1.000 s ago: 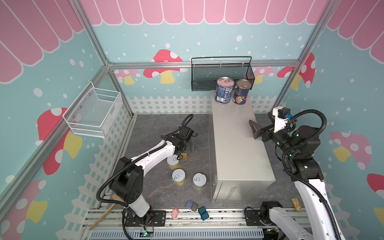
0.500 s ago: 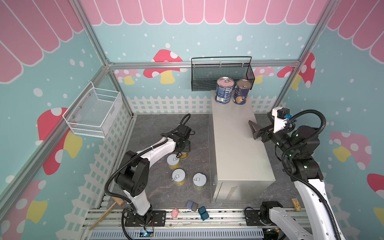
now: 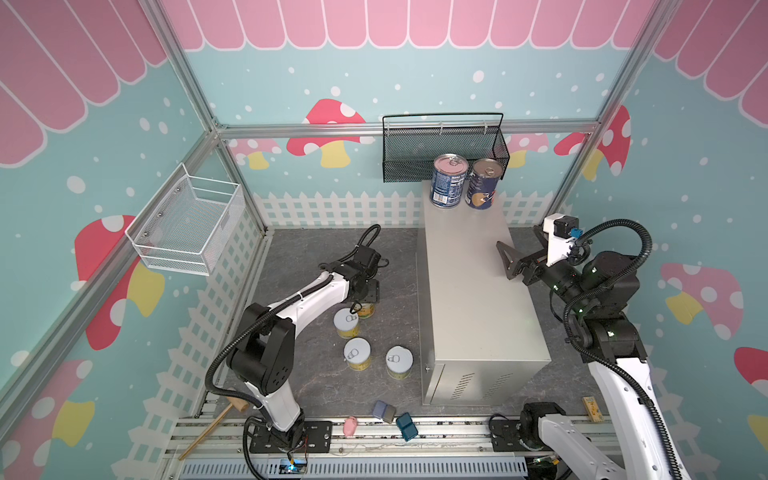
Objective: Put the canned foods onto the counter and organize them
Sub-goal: 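Lower the left gripper around a white-lidded yellow canister and close, then lift the yellow canister with the left gripper toward the right gripper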
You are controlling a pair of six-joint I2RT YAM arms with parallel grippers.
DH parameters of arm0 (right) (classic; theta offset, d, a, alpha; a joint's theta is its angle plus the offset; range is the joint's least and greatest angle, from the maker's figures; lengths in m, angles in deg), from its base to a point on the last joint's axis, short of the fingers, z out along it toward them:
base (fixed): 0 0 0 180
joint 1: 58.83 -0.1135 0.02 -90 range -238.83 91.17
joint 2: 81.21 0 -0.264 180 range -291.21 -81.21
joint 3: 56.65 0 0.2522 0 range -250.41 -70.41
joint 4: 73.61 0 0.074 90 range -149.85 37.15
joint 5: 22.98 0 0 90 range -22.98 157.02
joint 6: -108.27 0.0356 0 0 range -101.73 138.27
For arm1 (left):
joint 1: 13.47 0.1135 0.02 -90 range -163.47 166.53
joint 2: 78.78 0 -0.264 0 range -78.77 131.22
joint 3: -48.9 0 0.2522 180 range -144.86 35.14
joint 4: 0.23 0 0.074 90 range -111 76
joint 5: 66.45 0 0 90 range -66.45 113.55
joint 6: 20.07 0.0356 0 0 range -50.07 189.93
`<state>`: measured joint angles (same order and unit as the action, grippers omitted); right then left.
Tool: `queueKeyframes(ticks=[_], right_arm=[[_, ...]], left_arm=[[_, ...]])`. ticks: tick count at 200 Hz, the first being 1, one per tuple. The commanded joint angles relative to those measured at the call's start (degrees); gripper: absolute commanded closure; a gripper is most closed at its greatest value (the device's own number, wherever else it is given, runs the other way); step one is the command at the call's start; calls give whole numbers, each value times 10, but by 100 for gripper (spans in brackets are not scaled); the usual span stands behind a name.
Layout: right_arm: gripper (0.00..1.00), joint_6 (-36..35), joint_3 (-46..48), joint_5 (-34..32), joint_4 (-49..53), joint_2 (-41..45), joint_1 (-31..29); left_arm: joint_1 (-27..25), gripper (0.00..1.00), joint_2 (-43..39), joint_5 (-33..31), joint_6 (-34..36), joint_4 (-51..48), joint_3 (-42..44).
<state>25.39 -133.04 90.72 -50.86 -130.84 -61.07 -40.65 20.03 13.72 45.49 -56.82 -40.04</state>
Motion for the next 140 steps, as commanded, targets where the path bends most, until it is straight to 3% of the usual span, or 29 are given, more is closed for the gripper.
queueKeyframes(ticks=[1,28,54,109,140], right_arm=[[1,-7,5,13,-7,1,-1],[1,-4,8,19,-12,0,-1],[1,2,11,25,-17,0,-1],[1,9,19,33,-19,1,-1],[1,12,22,39,-21,6,-1]], left_arm=[[3,85,-67,-14,34,-20,-47],[3,100,-120,-17,68,-56,-70],[3,100,-175,25,110,-84,-101],[-2,100,-231,180,179,-191,-234],[-41,100,-226,196,212,-241,-324]])
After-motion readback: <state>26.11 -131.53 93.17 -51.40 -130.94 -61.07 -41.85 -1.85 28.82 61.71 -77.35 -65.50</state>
